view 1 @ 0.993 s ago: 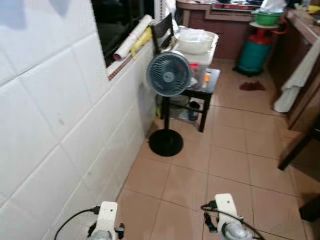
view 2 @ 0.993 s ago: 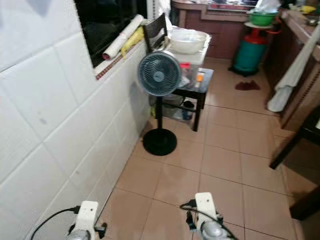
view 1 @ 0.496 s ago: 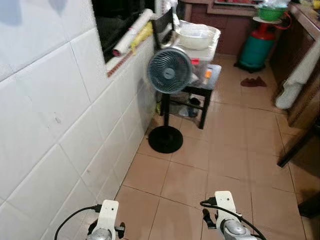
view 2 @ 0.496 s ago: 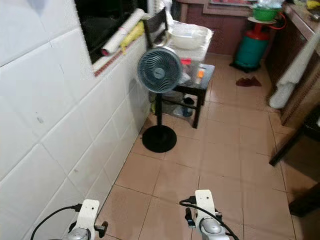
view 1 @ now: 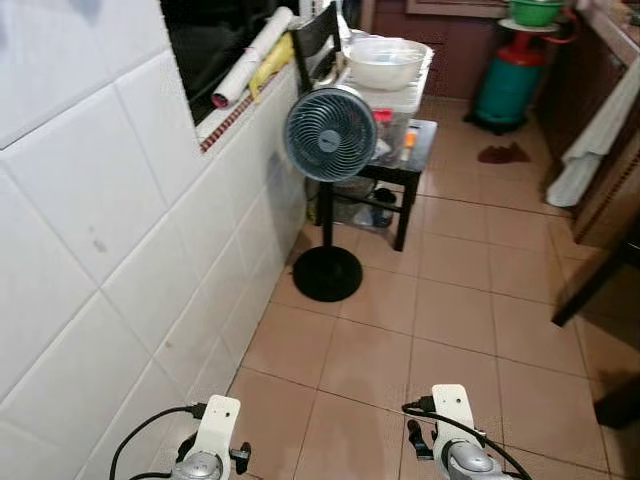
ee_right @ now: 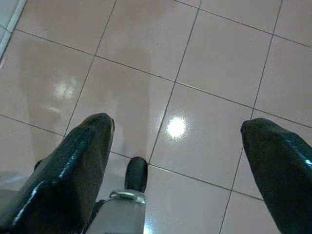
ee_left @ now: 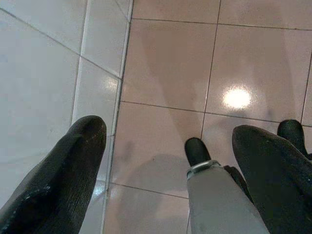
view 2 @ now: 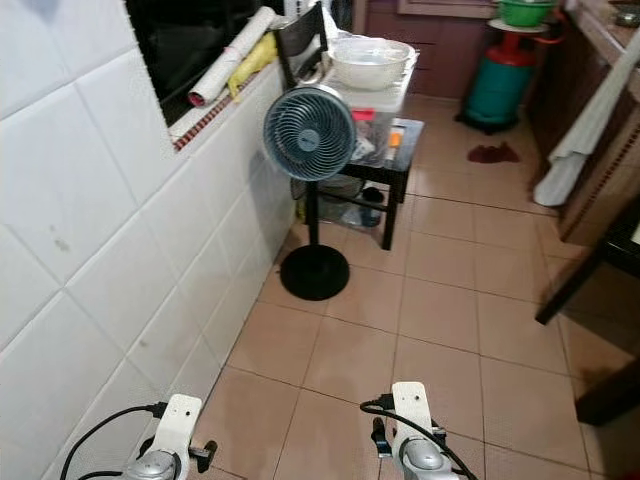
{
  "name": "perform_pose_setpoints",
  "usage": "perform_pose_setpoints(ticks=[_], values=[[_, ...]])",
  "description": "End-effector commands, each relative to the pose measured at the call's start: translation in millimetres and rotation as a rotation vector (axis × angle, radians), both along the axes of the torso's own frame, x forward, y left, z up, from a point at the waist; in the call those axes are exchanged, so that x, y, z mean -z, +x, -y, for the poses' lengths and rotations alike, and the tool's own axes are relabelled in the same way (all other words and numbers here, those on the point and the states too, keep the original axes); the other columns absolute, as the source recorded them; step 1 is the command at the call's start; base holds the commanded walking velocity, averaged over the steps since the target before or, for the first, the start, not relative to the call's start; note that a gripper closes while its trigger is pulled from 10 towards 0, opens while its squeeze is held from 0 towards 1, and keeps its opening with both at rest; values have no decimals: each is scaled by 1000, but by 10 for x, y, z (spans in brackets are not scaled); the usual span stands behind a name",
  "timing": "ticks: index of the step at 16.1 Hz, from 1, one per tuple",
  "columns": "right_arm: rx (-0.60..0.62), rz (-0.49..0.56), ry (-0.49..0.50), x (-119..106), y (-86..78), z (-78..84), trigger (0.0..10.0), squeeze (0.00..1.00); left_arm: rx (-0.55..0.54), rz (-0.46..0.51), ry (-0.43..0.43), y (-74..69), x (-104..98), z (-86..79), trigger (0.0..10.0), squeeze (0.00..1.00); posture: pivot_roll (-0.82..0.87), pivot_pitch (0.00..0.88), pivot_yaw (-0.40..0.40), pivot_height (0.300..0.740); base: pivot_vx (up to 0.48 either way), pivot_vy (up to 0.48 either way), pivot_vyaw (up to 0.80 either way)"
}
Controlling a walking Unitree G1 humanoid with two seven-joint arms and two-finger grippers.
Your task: Setting the table
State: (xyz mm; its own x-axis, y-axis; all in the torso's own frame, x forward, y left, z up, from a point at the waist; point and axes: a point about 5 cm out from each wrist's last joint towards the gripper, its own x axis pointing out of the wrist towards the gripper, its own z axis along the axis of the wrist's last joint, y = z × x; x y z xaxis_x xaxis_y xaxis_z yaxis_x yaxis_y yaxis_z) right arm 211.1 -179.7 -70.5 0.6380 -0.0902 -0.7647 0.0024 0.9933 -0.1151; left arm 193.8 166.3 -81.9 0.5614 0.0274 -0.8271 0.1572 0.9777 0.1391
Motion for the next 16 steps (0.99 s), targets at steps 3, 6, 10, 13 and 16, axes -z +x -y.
perform_pose_setpoints(ticks=[3,6,10,13,16], values=[[12,2,3,-4,7,3,10000,0,14,-9,13,-13,6,-26,10000,0,-56,0,45,740,0,-355,0],[18,-1,4,2,-7,16,10000,0,21,-13,18,-21,10,-21,10000,0,-56,0,47,740,0,-359,0],[25,-4,7,9,-20,20,10000,0,31,-15,24,-25,13,-14,10000,0,-56,0,51,740,0,-362,0],[27,-4,7,13,-27,15,10000,0,32,-13,25,-30,15,-13,10000,0,-56,0,60,740,0,-240,0],[32,-7,11,20,-37,5,10000,0,-2,-9,6,-43,20,-11,10000,0,-52,0,61,740,0,0,0]])
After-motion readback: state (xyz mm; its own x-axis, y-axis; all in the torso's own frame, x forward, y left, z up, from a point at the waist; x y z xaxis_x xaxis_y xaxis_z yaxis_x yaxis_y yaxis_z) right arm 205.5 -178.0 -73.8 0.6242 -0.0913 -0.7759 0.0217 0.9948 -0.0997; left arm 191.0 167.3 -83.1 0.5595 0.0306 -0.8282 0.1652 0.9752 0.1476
